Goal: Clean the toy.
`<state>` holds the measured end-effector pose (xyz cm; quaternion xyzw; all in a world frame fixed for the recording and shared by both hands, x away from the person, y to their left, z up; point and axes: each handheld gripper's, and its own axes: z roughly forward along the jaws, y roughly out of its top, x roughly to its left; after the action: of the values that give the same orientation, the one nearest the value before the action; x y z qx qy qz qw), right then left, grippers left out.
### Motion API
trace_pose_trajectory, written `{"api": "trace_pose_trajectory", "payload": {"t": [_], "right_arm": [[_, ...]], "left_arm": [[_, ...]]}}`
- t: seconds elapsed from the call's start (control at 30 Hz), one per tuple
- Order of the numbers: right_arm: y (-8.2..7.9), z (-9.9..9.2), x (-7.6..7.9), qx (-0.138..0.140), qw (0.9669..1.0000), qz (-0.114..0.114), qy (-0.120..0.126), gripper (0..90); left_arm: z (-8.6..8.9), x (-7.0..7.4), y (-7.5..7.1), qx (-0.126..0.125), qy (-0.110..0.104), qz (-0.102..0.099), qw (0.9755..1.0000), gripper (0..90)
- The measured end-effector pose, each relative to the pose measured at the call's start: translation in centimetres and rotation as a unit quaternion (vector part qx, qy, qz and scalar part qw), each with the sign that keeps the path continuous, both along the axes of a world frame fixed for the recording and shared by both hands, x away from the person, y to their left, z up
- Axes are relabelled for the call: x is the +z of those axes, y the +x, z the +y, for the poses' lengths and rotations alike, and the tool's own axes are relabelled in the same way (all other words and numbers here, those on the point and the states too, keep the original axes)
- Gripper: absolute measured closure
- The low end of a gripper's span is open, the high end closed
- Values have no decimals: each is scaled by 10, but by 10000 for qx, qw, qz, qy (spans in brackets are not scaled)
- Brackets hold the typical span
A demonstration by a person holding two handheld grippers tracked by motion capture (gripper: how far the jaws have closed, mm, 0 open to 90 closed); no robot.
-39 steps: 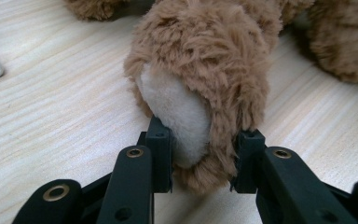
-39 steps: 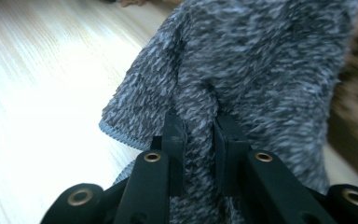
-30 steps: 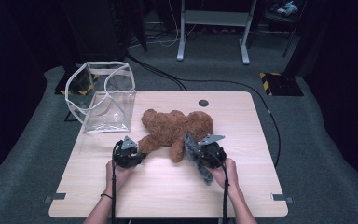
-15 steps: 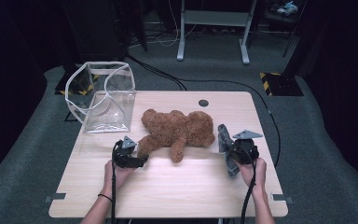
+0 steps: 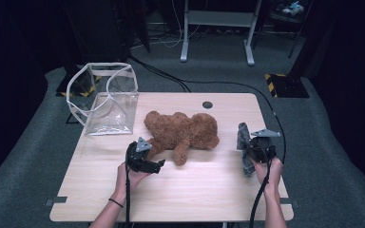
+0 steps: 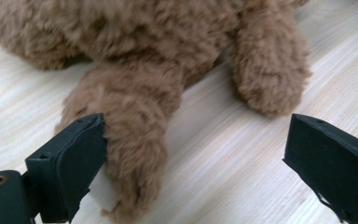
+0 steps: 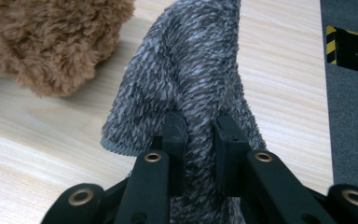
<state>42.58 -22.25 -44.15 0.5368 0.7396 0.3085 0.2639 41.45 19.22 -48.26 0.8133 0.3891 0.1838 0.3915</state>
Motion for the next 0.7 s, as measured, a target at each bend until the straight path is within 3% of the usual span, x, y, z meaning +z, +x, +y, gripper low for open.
{"api": "trace_pose_trajectory", "payload": {"t": [0.07,0.2,0.43,0.67,0.7], "right_arm": [[0,-3,0,0,10000,27,-19,775],[1,-6,-1,-79,10000,49,22,774],[2,-11,-1,-125,9999,83,77,773],[2,-12,-3,-132,9998,109,84,773],[2,-12,-4,-120,9998,106,75,773]], "left_arm": [[-2,4,-3,3,-83,-91,9999,67],[-15,12,-8,-164,-48,-203,9996,77],[-47,7,0,-582,-23,59,9983,91],[-69,-7,8,-566,72,256,9980,106],[-72,-9,9,-547,6,263,9982,113]]}}
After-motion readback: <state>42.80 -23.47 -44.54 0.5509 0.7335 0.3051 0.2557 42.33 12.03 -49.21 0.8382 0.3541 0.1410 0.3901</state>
